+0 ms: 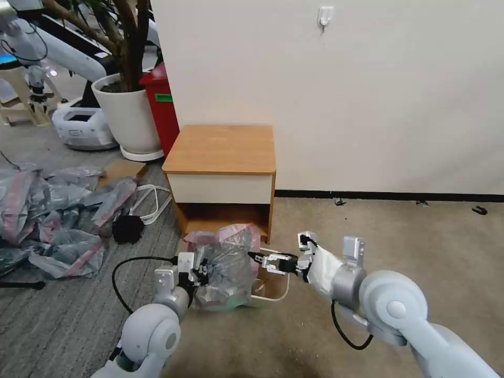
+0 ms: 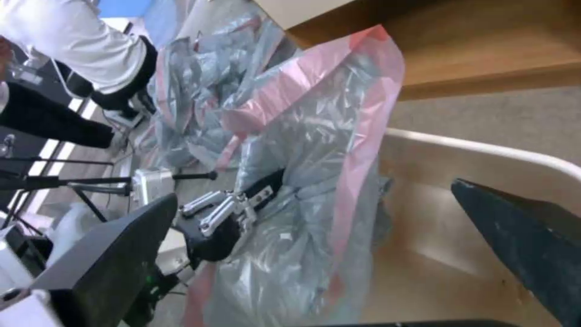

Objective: Pick up the garbage bag from the table and place it over the trash can.

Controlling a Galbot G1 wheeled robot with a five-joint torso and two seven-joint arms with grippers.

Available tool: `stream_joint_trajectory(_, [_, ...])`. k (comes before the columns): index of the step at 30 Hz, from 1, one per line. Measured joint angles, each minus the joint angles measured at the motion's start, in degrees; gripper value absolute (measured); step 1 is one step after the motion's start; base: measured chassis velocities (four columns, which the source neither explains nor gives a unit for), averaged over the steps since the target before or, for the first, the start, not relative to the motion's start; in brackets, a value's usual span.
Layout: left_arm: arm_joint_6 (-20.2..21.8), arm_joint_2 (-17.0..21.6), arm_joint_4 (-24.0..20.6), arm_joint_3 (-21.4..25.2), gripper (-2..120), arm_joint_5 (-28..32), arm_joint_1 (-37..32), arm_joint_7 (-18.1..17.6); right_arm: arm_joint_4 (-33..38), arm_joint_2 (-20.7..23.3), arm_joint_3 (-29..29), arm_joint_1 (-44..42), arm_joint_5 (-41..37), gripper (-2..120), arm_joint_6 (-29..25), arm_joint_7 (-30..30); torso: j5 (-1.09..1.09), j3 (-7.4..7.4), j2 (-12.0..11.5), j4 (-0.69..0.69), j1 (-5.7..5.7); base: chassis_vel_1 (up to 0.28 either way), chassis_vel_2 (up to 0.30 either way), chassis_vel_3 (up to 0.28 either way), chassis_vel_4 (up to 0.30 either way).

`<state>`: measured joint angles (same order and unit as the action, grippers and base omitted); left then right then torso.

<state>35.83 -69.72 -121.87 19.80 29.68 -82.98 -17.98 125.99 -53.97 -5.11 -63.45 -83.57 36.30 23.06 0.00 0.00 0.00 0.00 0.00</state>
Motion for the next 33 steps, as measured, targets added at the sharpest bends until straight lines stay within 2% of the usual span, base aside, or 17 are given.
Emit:
stream_joint_trajectory(6, [-0.44, -0.47, -0.48, 0.17, 5, -0.91, -0.91, 0.31, -2.4, -0.37, 3.03, 3.18, -0.23, 100, -0.19, 0.58, 0.0, 0.0, 0.0, 0.0, 0.0, 0.0, 0.0, 0.0, 0.0])
stream_joint_trajectory(10, [-0.66, -0.63, -0.67, 0.16, 5, -1.08, -1.13, 0.49, -5.22, -1.05, 5.62, 5.68, -0.2, 84, -0.36, 0.99, 0.0, 0.0, 0.0, 0.0, 0.0, 0.0, 0.0, 0.0, 0.0])
stream_joint_trajectory(18, [-0.88, -0.84, -0.49, -0.32, 5, -1.21, -0.72, 0.6, -8.91, -1.95, 7.89, 8.14, 0.19, 75, -0.42, 1.17, 0.0, 0.0, 0.0, 0.0, 0.0, 0.0, 0.0, 0.0, 0.0])
stream_joint_trajectory(22, [-0.93, -0.84, -0.18, -0.75, 5, -1.19, -0.33, 0.62, -10.43, -2.14, 8.81, 9.35, 0.57, 63, -0.47, 1.17, 0.0, 0.0, 0.0, 0.0, 0.0, 0.0, 0.0, 0.0, 0.0])
stream_joint_trajectory(24, [-0.94, -0.84, -0.12, -0.83, 5, -1.19, -0.24, 0.62, -10.59, -2.15, 8.93, 9.48, 0.72, 61, -0.47, 1.17, 0.0, 0.0, 0.0, 0.0, 0.0, 0.0, 0.0, 0.0, 0.0])
stream_joint_trajectory(26, [-0.97, -0.85, 0.08, -1.12, 5, -1.1, 0.12, 0.66, -11.27, -2.19, 9.57, 10.01, 1.69, 48, -0.64, 1.15, 0.0, 0.0, 0.0, 0.0, 0.0, 0.0, 0.0, 0.0, 0.0])
stream_joint_trajectory(27, [-0.97, -0.85, 0.08, -1.12, 5, -1.1, 0.12, 0.66, -11.27, -2.19, 9.57, 10.01, 1.69, 48, -0.64, 1.15, 0.0, 0.0, 0.0, 0.0, 0.0, 0.0, 0.0, 0.0, 0.0])
stream_joint_trajectory(30, [-0.99, -0.85, 0.41, -1.38, 5, -1.04, 0.41, 0.75, -11.52, -2.24, 9.71, 10.15, 2.08, 35, -0.75, 1.07, 0.0, 0.0, 0.0, 0.0, 0.0, 0.0, 0.0, 0.0, 0.0])
stream_joint_trajectory(31, [-0.99, -0.85, 0.41, -1.38, 5, -1.04, 0.41, 0.75, -11.52, -2.24, 9.71, 10.15, 2.08, 35, -0.75, 1.07, 0.0, 0.0, 0.0, 0.0, 0.0, 0.0, 0.0, 0.0, 0.0])
stream_joint_trajectory(33, [-1.11, -0.88, 0.65, -1.51, 5, -1.04, 0.52, 0.78, -11.54, -2.13, 9.71, 10.1, 2.47, 25, -1.05, 0.98, 0.0, 0.0, 0.0, 0.0, 0.0, 0.0, 0.0, 0.0, 0.0])
